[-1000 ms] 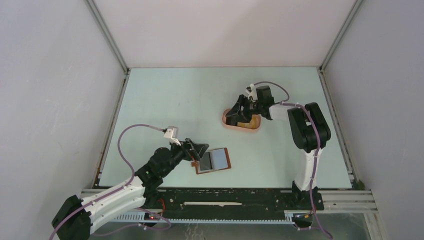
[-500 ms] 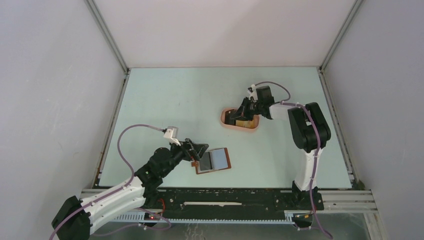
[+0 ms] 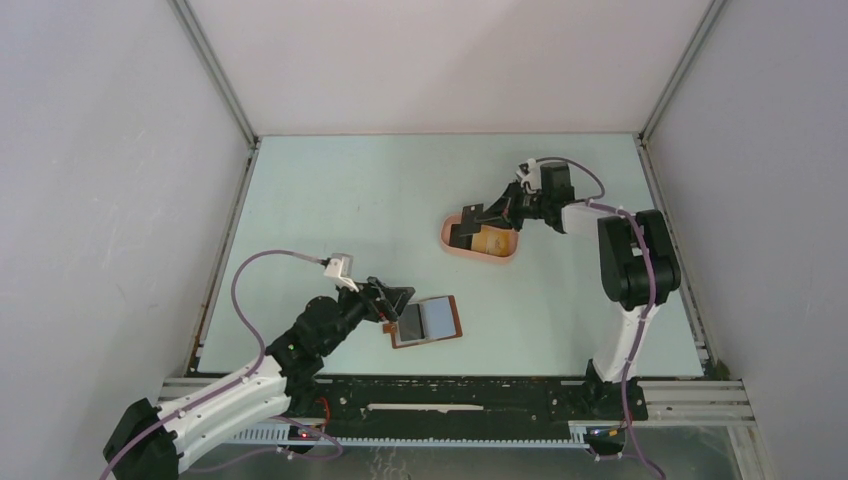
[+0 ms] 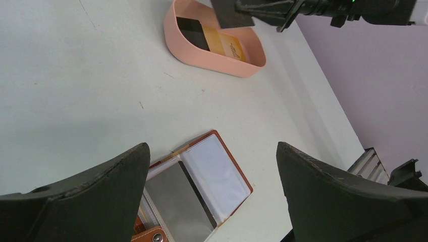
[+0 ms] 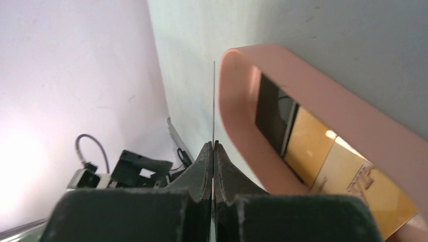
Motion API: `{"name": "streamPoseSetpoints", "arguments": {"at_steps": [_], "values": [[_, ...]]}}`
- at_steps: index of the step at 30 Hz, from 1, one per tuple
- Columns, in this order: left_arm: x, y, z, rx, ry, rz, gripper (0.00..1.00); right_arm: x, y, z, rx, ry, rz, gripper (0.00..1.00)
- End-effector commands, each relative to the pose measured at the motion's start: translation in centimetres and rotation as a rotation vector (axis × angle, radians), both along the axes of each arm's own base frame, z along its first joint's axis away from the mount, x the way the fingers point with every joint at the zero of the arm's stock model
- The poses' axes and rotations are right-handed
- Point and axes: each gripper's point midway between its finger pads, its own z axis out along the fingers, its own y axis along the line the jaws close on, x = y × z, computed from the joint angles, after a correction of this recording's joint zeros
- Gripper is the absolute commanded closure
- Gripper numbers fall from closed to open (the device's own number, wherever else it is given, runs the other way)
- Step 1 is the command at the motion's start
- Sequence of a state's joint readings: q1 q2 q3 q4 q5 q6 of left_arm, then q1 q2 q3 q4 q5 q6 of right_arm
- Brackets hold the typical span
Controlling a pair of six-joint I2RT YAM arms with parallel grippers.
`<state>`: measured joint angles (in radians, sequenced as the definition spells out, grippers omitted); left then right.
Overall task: Put the credit cards into the card holder
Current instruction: Pick up the credit card from the storage box, then insert the credit card into the card holder.
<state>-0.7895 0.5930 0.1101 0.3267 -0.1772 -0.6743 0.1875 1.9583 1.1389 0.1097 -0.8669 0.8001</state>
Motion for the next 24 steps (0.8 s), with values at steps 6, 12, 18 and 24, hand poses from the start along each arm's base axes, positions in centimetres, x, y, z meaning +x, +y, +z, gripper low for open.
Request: {"name": "streamPoseSetpoints", "arguments": {"at_steps": [6, 12, 18, 24], "values": [[-0.3, -0.2, 0.4, -0.037, -0.020, -0.016, 0.00, -2.2, -0.6, 8.3, 0.149, -0.178, 0.139, 1.00], [-1.3, -1.3, 2.5, -0.141, -0.057, -0.093, 0.00, -5.7, -0.9, 10.9, 0.196, -0.333, 0.314, 1.00], [-2.5, -1.8, 4.4, -0.250, -0.098, -0.151, 0.00, -11.2, -0.6, 13.2, 0.188, -0.504, 0.499, 1.00], [-3.9, -1.9, 6.7, -0.333, -0.165, -0.214, 0.00, -14.4, -0.9, 14.7, 0.182, -0.648, 0.555, 1.00]]}}
